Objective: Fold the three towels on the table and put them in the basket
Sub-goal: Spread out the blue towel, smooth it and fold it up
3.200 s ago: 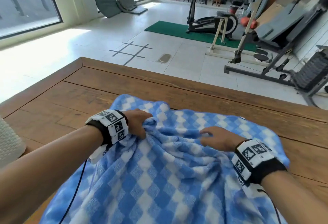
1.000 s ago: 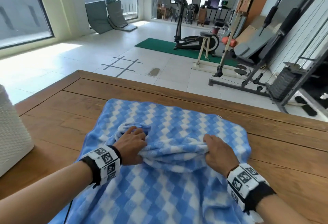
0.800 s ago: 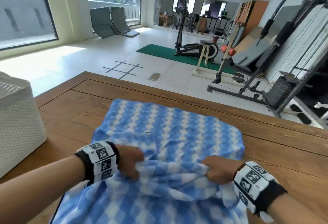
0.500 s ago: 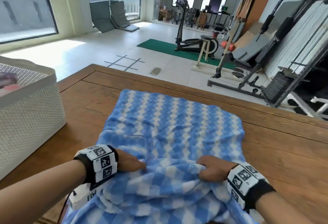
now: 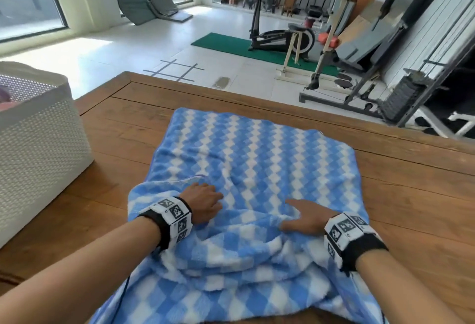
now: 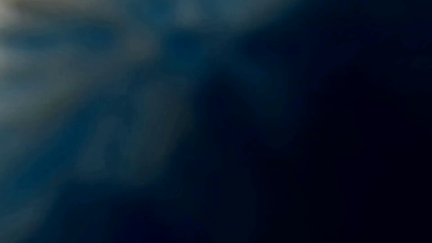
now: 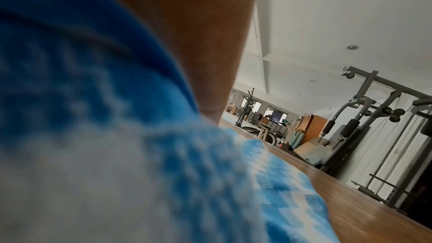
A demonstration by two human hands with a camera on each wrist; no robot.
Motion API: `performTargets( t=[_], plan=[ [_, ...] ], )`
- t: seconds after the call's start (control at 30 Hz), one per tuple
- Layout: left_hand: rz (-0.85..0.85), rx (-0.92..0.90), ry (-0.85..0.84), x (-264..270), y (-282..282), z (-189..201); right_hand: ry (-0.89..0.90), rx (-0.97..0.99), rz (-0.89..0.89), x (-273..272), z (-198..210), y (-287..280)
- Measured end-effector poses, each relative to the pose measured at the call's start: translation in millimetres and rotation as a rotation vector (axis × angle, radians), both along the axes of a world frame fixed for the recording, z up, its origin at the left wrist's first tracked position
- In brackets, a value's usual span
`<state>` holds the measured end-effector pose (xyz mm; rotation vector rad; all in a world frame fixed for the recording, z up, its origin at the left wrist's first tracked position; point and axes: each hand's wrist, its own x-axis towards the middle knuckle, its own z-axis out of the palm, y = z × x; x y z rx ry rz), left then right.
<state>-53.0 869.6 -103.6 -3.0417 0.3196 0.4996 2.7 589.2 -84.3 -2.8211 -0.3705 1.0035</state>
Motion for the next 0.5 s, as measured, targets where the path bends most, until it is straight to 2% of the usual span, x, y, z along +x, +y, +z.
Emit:
performTargets(
  t=[0.07,0.13,0.2,0.3,0.4,0.5],
  plan=[
    [0.04,0.048,0.043,6.9,-1.4,-12.2,0.047,0.093,-0.077,8.2,-3.2,1.6],
    [0.19,0.086,0.165,7.4,3.6,-27.0,0.095,0.119,-0.163,17.1,-18.2,-1.1],
    [0.288,0.115,0.218,4.1,11.2,-29.2,0.088,-0.019,-0.199,24.9,-34.5,-10.3],
    [0.312,0.165,0.27,-1.8,18.2,-9.9,0.04,-0.204,-0.197,27.8,-45.9,-24.7],
    [0.291,0.189,0.244,-3.3,19.9,-1.8,-0.008,-0.276,-0.146,23.4,-41.1,-21.2],
    [0.234,0.137,0.111,-8.0,15.6,-8.6,-0.088,-0.224,-0.096,15.1,-21.4,-8.7]
  ],
)
